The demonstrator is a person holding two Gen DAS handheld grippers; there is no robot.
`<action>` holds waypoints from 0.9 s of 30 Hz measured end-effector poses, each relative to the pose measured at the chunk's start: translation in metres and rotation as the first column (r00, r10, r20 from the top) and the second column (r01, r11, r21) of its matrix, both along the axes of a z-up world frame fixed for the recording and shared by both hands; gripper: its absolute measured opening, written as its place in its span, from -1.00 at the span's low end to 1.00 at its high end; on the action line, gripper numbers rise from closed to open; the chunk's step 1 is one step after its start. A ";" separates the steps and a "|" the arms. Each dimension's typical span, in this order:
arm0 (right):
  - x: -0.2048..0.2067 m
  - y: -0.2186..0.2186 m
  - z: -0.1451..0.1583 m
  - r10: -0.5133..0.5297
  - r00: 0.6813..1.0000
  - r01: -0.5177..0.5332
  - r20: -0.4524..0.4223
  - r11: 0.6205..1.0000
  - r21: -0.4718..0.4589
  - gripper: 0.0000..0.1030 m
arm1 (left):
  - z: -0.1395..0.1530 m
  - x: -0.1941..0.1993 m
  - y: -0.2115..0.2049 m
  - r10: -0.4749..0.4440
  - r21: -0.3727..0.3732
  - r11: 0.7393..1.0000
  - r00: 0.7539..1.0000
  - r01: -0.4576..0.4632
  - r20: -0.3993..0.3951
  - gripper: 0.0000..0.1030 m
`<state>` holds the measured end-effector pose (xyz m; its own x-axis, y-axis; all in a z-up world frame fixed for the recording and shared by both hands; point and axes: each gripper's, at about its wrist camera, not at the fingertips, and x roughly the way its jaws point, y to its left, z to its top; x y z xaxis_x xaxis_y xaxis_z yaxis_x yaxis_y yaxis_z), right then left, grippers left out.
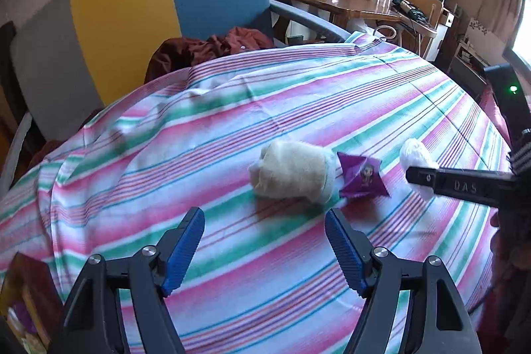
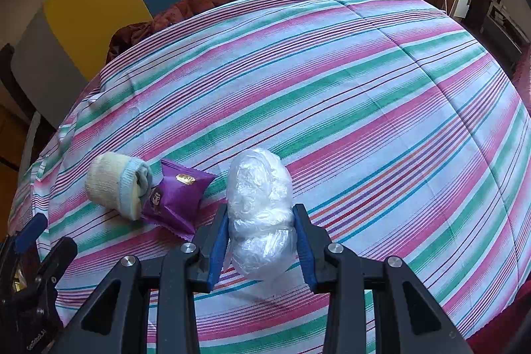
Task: Organize objects
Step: 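Grasp the clear plastic bundle with the right gripper while the left gripper grasps the beige knit roll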
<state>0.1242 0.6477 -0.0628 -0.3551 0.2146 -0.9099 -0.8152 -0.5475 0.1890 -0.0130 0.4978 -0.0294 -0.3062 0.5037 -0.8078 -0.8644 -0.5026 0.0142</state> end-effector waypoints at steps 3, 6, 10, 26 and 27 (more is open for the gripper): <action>0.000 0.002 -0.001 -0.009 1.000 0.009 0.001 1.000 -0.004 -0.28 | -0.002 -0.004 0.014 -0.025 0.005 1.000 1.000 0.025 -0.008 0.53; 0.001 0.003 -0.001 -0.014 1.000 0.014 -0.002 1.000 -0.008 -0.28 | -0.004 -0.005 0.029 -0.058 0.005 0.998 0.998 0.058 -0.017 0.59; 0.003 0.005 -0.002 -0.021 1.000 0.021 0.005 1.000 -0.013 -0.28 | -0.009 -0.008 0.046 -0.072 0.000 0.997 0.997 0.072 0.001 0.61; -0.002 0.004 -0.008 0.006 1.000 -0.006 0.019 1.000 -0.016 -0.28 | -0.048 -0.028 0.060 -0.052 -0.008 0.999 0.989 0.054 0.136 0.37; -0.003 0.004 -0.008 0.011 1.000 -0.011 0.020 1.000 -0.015 -0.28 | -0.046 -0.030 0.051 -0.032 0.001 0.999 0.989 0.032 0.146 0.37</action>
